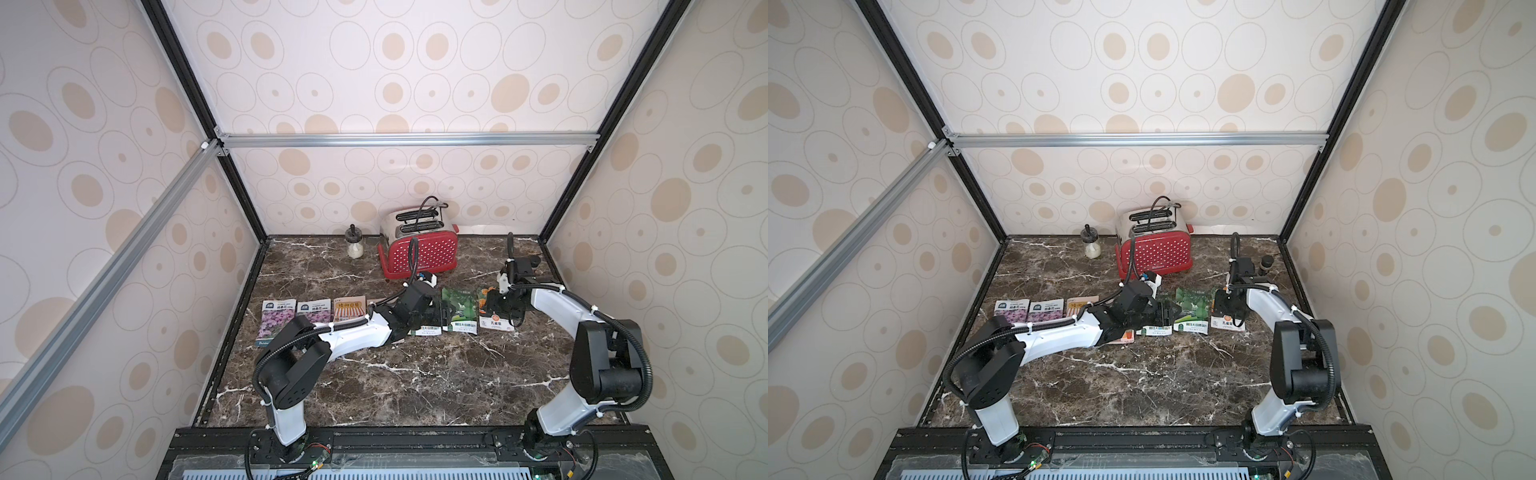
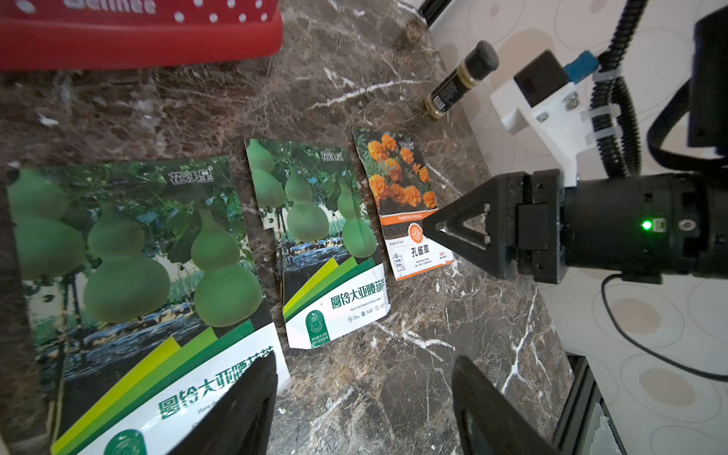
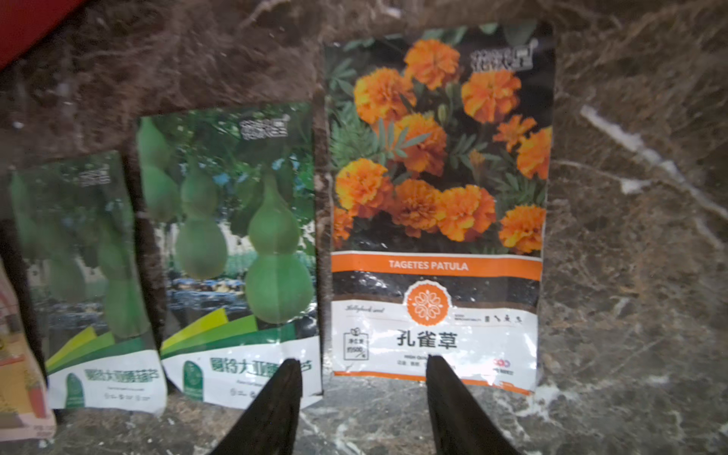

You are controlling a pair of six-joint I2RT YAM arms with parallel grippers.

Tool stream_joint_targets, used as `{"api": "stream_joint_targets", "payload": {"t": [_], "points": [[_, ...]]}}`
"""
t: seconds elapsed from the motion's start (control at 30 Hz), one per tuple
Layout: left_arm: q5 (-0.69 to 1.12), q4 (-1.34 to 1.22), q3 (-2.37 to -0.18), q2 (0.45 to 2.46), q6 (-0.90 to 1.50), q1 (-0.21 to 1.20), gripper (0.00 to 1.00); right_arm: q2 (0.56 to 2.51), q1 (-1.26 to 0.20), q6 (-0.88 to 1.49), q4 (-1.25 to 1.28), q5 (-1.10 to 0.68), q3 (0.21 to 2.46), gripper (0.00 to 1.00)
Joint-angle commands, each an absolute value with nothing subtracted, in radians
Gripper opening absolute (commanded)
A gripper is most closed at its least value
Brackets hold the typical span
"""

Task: Arrange the seed packets in a row
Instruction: Adjust the seed packet at the center of the board.

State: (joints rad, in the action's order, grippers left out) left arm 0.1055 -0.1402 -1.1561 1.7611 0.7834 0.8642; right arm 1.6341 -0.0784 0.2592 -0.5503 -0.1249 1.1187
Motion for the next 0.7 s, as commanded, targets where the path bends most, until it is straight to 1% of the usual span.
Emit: {"api": "stream_joint_targets", "payload": {"t": [0.0,0.13,0.3,0.37,0.43,0.67], "points": [[0.069,-0.118,-1.144,1.689,0.749,0.838,0.71,1.667,-0.149,0.288,-0.551,-0.160,1.177,0.55],[0.036,-0.067,-1.110,1.638,0.748,0.809,0.71,1.770,-0.219,0.306,-0.555,-0.150,1.237,0.55],[0.000,-0.038,-1.051,1.578,0.747,0.783,0.72,1.860,-0.274,0.292,-0.589,-0.084,1.300,0.55],[-0.004,-0.033,-1.036,1.565,0.746,0.776,0.72,1.877,-0.275,0.282,-0.604,-0.058,1.308,0.55],[-0.006,-0.032,-1.023,1.556,0.747,0.771,0.72,1.887,-0.310,0.269,-0.617,-0.023,1.309,0.55],[-0.005,-0.034,-1.011,1.555,0.747,0.764,0.72,1.920,-0.337,0.235,-0.647,0.012,1.296,0.55]]}}
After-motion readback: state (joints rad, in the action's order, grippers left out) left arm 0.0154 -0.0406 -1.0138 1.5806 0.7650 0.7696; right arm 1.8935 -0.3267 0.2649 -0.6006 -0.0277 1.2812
